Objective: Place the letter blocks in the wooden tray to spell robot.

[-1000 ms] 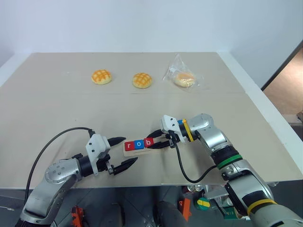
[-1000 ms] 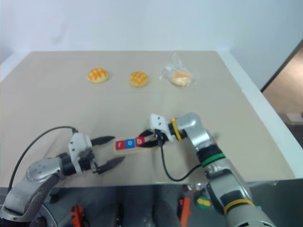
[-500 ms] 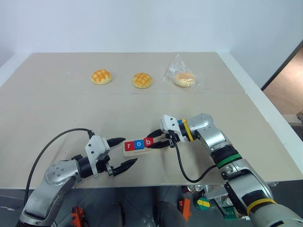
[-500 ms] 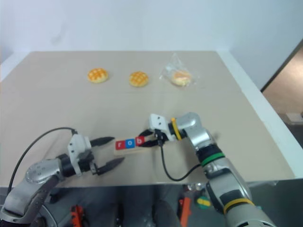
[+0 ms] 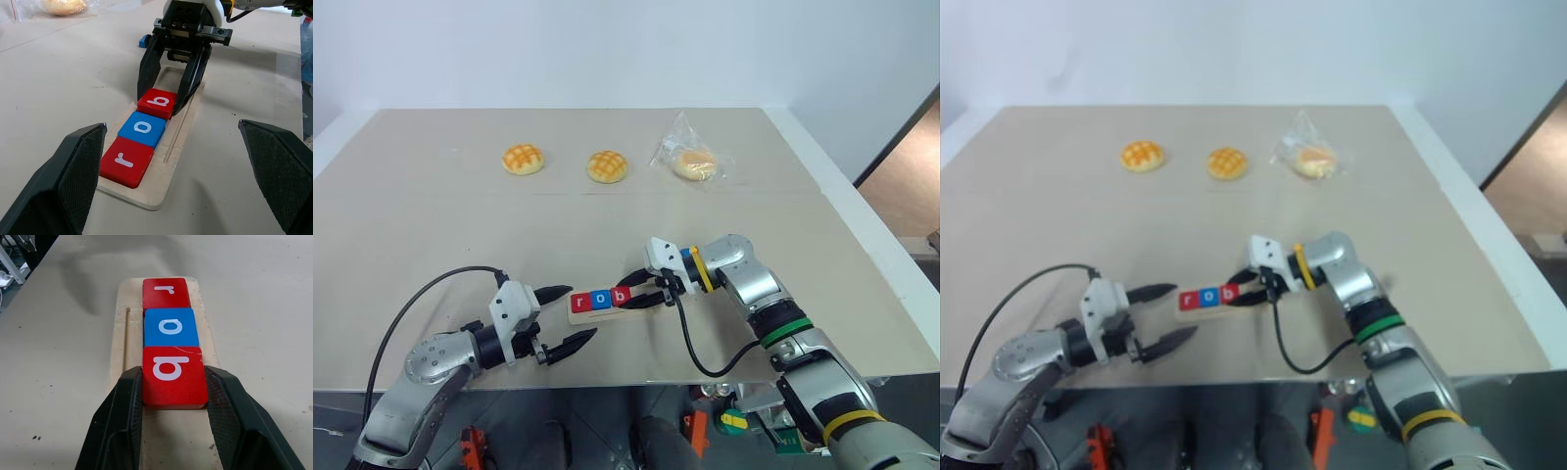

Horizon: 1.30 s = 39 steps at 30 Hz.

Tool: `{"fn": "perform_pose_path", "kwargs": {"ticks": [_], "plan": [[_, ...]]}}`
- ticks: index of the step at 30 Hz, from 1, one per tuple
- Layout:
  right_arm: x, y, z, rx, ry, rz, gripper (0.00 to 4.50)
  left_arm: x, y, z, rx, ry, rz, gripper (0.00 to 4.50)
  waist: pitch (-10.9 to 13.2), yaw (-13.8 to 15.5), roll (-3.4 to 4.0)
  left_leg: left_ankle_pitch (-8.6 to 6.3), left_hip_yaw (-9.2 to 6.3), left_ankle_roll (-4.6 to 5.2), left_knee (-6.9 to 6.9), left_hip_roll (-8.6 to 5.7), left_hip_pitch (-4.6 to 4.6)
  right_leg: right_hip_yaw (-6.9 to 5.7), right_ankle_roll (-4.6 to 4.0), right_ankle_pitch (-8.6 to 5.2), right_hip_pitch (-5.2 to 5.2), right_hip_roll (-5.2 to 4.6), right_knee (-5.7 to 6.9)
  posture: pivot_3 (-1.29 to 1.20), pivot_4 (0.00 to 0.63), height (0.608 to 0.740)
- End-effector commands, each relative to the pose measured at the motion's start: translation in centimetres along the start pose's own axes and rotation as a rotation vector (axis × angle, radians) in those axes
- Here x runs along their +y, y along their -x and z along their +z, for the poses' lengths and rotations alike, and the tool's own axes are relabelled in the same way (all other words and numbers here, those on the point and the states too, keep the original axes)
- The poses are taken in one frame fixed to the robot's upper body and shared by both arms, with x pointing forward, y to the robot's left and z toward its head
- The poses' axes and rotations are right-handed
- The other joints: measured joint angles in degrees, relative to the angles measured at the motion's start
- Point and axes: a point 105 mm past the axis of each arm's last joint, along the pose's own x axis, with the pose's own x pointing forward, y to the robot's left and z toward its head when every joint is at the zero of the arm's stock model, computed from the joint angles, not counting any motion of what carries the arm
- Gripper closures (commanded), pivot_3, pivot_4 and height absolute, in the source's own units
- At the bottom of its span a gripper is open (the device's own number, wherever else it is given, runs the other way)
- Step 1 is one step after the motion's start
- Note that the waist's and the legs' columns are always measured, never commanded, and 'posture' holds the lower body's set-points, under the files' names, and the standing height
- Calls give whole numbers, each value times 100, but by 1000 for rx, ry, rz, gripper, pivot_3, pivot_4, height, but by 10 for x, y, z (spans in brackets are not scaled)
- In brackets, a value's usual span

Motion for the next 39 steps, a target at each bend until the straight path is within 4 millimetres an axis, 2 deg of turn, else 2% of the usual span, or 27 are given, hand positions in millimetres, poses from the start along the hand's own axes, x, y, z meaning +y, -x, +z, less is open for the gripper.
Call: {"fn": "perform_pose_path", "kwargs": {"ticks": [1,7,16,24,39], "plan": [[1,1,12,-26,46,10,2210,-1,0,5,-14,-34,-14,0,0,0,0,0,0,0,0,0,0,0,0,0,0,0,0,0,150,740],[2,0,9,-17,38,12,2210,-1,-1,6,-15,-38,-17,0,0,0,0,0,1,0,0,0,-1,0,0,0,-1,0,0,0,150,740],[2,8,21,-41,58,-5,2210,0,-1,8,-25,-31,-9,0,0,0,0,0,0,0,0,0,-1,0,0,0,-1,0,0,0,150,740],[9,13,11,-27,33,-43,2210,0,-1,8,-20,-39,-22,0,1,2,1,0,-1,0,-1,-1,-2,0,1,-2,-2,-1,0,0,150,740],[4,12,14,-41,12,-90,2210,0,0,8,-12,-45,-24,0,1,0,0,0,-1,-1,-1,-1,-2,-1,1,-2,-2,0,0,0,150,740]]}}
